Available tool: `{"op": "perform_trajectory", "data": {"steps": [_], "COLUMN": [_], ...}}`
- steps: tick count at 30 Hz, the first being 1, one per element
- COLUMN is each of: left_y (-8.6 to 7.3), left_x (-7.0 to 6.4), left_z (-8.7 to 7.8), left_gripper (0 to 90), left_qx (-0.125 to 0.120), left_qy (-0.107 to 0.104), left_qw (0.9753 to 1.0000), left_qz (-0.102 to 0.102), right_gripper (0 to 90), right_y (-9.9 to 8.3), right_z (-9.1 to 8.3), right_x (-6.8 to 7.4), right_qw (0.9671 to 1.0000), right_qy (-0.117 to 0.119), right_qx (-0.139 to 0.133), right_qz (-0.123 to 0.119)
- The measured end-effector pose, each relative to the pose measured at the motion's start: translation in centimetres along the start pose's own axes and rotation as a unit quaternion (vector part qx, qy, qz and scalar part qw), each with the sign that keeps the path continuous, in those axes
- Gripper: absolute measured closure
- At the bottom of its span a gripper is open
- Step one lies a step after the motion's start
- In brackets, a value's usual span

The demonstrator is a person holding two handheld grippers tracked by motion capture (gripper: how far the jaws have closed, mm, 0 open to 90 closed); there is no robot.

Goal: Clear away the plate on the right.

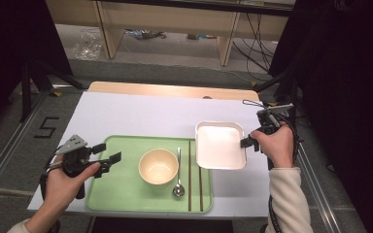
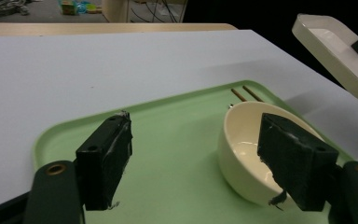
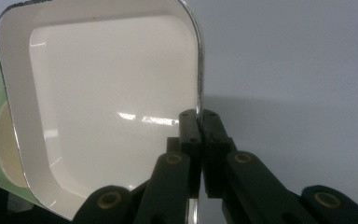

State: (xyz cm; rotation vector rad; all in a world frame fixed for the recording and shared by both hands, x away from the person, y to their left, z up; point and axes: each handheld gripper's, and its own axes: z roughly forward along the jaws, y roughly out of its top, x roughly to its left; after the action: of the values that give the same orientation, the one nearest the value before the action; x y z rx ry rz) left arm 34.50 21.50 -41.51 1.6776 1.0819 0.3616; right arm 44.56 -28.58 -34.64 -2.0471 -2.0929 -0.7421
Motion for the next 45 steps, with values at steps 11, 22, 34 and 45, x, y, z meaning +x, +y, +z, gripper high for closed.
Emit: {"op": "perform_trajectory", "data": {"steps": [11,22,34,45], "left_y": [1.9,3.4,3.9,4.0], "left_x": [-2.4,-4.4,-5.5,-5.9], "left_z": [2.7,5.0,7.0,7.2], "left_gripper": [27.4,28.2,28.6,46.0], "left_qx": [0.023,0.050,0.057,0.061], "left_qy": [-0.030,-0.065,-0.088,-0.079], "left_qw": [0.9988,0.9962,0.9942,0.9950], "left_qz": [0.031,0.027,0.019,0.009], "right_gripper": [89.8,89.8,89.7,89.5], "right_y": [-0.1,-0.1,-0.6,-1.1], "right_z": [1.3,2.6,3.6,3.6], "right_x": [4.0,7.1,9.5,10.7], "right_qw": [0.9990,0.9964,0.9964,0.9942], "right_qy": [0.018,0.030,0.035,0.040], "right_qx": [-0.001,-0.007,-0.006,-0.022], "right_qz": [-0.040,-0.079,-0.077,-0.097]}}
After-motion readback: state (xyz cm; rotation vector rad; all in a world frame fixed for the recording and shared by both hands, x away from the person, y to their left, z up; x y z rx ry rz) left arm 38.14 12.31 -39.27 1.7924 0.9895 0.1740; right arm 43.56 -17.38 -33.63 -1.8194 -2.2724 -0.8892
